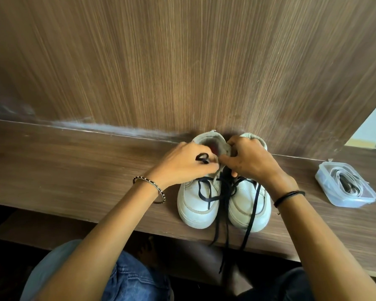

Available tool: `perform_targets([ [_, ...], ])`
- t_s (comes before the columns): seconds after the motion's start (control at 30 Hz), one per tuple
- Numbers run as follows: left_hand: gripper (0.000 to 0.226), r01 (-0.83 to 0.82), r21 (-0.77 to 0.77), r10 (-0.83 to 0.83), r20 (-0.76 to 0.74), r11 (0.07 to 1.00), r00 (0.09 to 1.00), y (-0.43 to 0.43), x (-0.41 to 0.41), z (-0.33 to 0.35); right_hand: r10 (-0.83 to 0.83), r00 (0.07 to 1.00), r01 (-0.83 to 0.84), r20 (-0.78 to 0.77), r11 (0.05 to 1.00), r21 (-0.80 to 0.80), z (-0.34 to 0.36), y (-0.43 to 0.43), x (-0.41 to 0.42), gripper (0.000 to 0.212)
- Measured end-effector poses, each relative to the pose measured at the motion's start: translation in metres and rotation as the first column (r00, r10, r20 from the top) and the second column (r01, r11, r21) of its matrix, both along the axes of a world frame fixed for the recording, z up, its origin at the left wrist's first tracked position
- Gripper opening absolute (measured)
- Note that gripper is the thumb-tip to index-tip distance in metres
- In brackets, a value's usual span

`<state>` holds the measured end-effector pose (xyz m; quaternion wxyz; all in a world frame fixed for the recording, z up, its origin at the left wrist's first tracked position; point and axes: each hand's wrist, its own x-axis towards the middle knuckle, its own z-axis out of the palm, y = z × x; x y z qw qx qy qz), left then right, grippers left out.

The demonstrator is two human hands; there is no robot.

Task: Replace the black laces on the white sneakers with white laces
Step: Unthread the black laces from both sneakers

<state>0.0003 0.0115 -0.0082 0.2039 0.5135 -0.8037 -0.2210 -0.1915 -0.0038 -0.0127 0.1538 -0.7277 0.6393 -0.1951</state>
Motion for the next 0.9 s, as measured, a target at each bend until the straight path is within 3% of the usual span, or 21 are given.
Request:
perform_targets([
  [0.03, 0.016, 0.032, -0.04, -0.027, 0.124, 0.999, 0.992, -0.001, 0.002, 0.001, -0.002, 1.0, 0.002, -0.003, 1.0, -0.002, 0.0, 0.0, 0.0, 0.024],
  [0.1, 0.018, 0.078, -0.075, -0.06, 0.218, 0.994, 0.974, -0.001, 0.006, 0.004, -0.01, 1.0, 0.01, -0.018, 1.0, -0.004, -0.001, 0.0, 0.0, 0.023],
  [0.37, 0.019, 0.023, -0.172, 0.019, 0.237, 0.985, 0.971, -0.002, 0.001, 0.003, 0.006, 1.0, -0.006, 0.018, 1.0, 0.002, -0.002, -0.002, -0.001, 0.019],
  [0.6, 0.017, -0.356, -0.298, 0.35, -0.074, 0.886, 0.934, -0.008, 0.003, 0.0, 0.03, 0.999, -0.029, 0.028, 1.0, -0.001, 0.0, -0.001, -0.002, 0.015],
  [0.73, 0.021, -0.444, -0.313, 0.384, -0.235, 0.84, 0.893, -0.009, -0.003, -0.008, 0.022, 1.0, -0.022, 0.014, 1.0, -0.002, -0.001, -0.002, -0.002, 0.016],
  [0.83, 0.027, -0.529, -0.251, 0.378, -0.466, 0.81, 0.8, -0.011, -0.003, -0.01, 0.033, 0.999, -0.033, 0.025, 0.999, 0.011, 0.0, -0.001, -0.002, 0.016],
  [0.9, 0.029, -0.576, -0.278, 0.38, -0.526, 0.769, 0.761, -0.018, 0.005, -0.004, 0.034, 0.999, -0.034, 0.025, 0.999, 0.016, 0.001, -0.001, -0.003, 0.015],
])
